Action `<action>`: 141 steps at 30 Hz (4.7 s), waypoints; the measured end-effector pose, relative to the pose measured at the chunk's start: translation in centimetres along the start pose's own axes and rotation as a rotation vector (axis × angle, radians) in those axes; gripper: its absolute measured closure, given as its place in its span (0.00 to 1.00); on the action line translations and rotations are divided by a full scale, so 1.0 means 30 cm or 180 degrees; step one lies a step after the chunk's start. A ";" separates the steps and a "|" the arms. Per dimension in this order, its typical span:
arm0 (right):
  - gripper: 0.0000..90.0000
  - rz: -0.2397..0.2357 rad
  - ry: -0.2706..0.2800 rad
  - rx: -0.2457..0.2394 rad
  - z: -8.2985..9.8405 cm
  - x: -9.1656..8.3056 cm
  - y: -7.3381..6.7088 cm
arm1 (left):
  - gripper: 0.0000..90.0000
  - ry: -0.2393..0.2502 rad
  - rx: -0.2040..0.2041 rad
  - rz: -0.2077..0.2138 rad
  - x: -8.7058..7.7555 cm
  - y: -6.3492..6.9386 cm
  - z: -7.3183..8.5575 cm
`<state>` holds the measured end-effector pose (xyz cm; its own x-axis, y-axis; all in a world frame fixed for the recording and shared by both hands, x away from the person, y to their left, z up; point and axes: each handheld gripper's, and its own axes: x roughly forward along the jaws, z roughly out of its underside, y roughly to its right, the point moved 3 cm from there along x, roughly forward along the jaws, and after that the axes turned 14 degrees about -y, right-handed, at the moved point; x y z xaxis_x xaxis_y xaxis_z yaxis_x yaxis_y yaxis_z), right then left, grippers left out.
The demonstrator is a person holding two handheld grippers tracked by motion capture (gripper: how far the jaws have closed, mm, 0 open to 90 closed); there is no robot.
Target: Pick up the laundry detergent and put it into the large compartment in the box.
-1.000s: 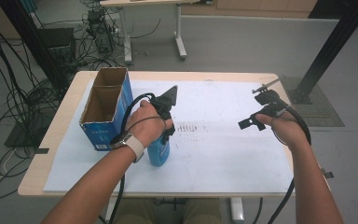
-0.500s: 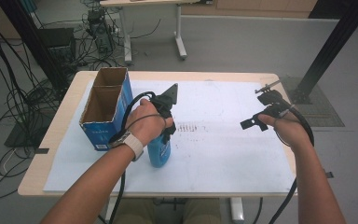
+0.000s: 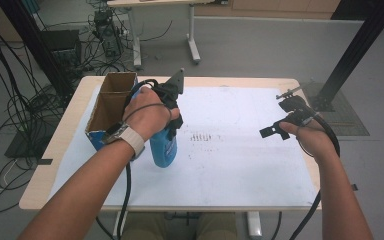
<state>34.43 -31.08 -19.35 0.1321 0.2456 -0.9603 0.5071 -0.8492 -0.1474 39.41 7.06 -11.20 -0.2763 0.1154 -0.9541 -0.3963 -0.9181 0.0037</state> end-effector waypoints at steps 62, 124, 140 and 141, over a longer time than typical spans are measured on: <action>0.13 -0.0090 -0.0039 0.0032 -0.059 0.050 0.060 | 0.44 0.0173 -0.1196 0.0404 -0.417 -0.512 0.241; 0.13 -0.0142 -0.0077 0.0196 -0.031 0.127 0.096 | 0.44 0.0069 -0.1094 0.0250 0.108 -0.579 -0.064; 0.13 -0.0167 -0.0118 0.0235 -0.028 0.154 0.106 | 0.44 0.0018 -0.1037 0.0213 0.198 -0.586 -0.101; 0.13 -0.0167 -0.0118 0.0235 -0.028 0.154 0.106 | 0.44 0.0018 -0.1037 0.0213 0.198 -0.586 -0.101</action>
<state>37.37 -32.25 -24.05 0.0747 0.2744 -0.9587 0.4481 -0.8681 -0.2136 47.40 22.74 -17.84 -0.2868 0.0495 -0.9567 -0.0763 -0.9967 -0.0288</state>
